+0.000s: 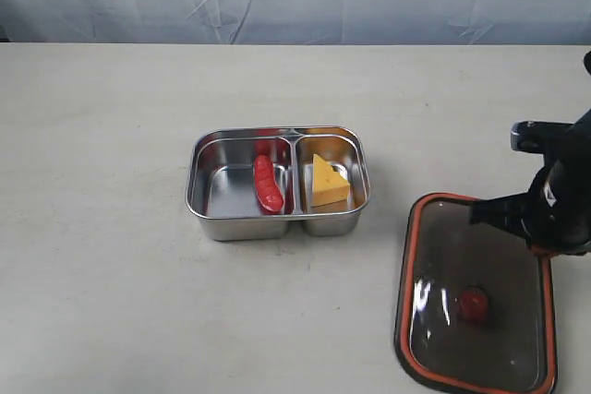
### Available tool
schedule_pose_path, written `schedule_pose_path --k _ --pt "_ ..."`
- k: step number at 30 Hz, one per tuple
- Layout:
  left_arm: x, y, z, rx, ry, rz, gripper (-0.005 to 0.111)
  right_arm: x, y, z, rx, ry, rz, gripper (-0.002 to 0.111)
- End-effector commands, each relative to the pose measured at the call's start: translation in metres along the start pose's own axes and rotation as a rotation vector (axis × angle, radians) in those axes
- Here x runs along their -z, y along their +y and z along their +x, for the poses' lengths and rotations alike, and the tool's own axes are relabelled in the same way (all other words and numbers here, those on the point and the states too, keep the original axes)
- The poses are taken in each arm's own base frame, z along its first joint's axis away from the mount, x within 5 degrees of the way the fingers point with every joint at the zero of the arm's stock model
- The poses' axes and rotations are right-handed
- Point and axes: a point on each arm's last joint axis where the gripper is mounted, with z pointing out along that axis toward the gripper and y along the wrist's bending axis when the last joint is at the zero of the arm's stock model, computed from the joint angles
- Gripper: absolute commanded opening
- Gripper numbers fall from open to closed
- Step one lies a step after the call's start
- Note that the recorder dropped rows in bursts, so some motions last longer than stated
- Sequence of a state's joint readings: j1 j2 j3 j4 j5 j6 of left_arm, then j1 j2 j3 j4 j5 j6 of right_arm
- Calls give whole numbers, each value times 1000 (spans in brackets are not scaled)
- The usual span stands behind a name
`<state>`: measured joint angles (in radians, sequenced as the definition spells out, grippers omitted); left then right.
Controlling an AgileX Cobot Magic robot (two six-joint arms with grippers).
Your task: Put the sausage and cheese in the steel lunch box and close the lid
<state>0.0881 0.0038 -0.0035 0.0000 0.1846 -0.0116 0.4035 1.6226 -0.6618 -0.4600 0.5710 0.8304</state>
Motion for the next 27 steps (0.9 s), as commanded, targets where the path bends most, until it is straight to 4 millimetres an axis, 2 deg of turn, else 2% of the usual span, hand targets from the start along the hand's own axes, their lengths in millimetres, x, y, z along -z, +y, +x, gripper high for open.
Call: schedule_pose_path --k 1,4,8,15,18,20,23,25,26,27 --pt "0 0 1 3 -4 1 0 12 -3 -5 5 -77 -32 0" --pt "0 0 1 3 -4 1 0 17 -4 -7 9 -101 -36 0" --pt "0 2 0 -122 -5 -22 0 23 -6 -9 27 -132 -32 0" --pt "0 3 0 -205 -5 -37 0 27 -7 -11 41 -161 -39 0" --pt "0 3 -4 -220 -53 -35 0 29 -5 -13 48 -197 -68 0" --pt "1 1 -9 -114 -109 -14 0 32 -3 -15 47 -225 -93 0" --pt "2 0 -18 183 -205 19 0 36 -3 -17 51 -253 -109 0" --pt "3 2 -21 453 -250 36 0 38 -4 -17 53 -262 -107 0" --pt "3 3 -21 675 -246 52 0 39 -4 -17 52 -269 -106 0" --pt "3 3 -20 819 -234 65 0 41 -5 -18 46 -280 -105 0"
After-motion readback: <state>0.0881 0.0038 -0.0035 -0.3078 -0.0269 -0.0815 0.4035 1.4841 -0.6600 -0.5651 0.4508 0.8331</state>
